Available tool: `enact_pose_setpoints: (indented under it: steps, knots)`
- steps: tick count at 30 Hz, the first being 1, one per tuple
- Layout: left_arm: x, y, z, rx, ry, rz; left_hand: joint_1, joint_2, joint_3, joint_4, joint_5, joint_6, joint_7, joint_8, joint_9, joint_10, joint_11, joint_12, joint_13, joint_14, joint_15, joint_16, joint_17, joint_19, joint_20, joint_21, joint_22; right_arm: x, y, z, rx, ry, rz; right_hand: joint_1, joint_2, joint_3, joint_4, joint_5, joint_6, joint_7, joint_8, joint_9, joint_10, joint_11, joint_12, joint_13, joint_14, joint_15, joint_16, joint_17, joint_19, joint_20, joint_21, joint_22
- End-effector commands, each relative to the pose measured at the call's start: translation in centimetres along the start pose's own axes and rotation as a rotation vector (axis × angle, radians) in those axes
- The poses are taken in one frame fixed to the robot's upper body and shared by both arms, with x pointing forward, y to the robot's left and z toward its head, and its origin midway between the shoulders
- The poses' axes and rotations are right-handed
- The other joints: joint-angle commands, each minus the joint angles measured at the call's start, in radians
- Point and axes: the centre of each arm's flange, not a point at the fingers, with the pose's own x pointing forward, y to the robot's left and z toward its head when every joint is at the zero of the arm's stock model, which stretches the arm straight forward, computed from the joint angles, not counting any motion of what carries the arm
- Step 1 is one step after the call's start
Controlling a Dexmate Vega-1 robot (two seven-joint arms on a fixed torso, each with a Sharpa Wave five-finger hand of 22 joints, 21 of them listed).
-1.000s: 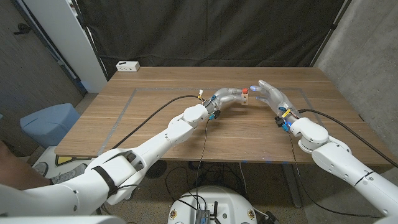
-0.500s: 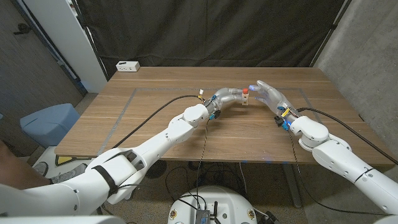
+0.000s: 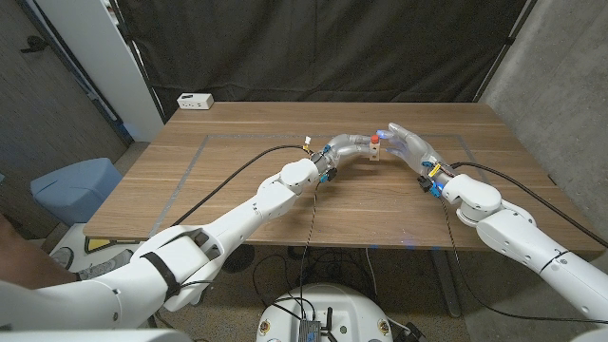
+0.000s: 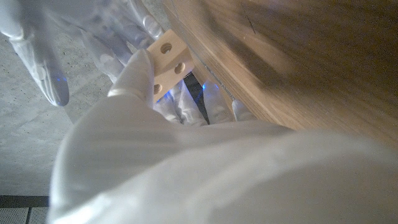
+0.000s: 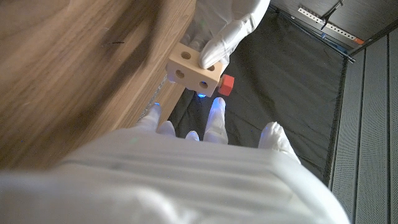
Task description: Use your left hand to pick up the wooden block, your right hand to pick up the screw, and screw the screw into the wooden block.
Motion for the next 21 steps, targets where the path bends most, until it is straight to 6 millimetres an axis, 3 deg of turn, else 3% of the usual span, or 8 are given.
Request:
enact_pose_setpoints:
  steps: [1,21]
  knots:
    - [-0.06,0.03,-0.03,0.0,0.001,0.0,-0.077,0.094,0.072,0.061,0.005,0.038,0.025,0.006,0.002,0.011,-0.001,0.041,0.151,0.005,-0.052,0.003,0.004,0.005,0.007,0.007,0.002,0.29,0.4,0.02,0.005,0.007,0.047,-0.011,-0.003,-0.002,0.006,0.006,-0.008,-0.004,0.005,0.002,-0.039,-0.004,0.001,0.002,-0.094,0.0,-0.001,0.003,-0.01,0.001,-0.001,0.001]
    - [-0.18,-0.09,-0.08,-0.003,0.002,0.0,-0.078,0.094,0.073,0.062,0.005,0.039,0.027,0.007,0.002,0.011,-0.001,0.041,0.151,0.005,-0.052,0.003,0.004,0.005,0.007,0.007,0.002,0.33,0.5,0.1,0.002,0.002,0.055,-0.014,0.001,-0.001,0.007,0.009,0.03,0.002,0.025,0.003,-0.034,-0.006,0.01,0.002,-0.094,-0.002,0.005,0.002,-0.009,0.0,0.007,0.001]
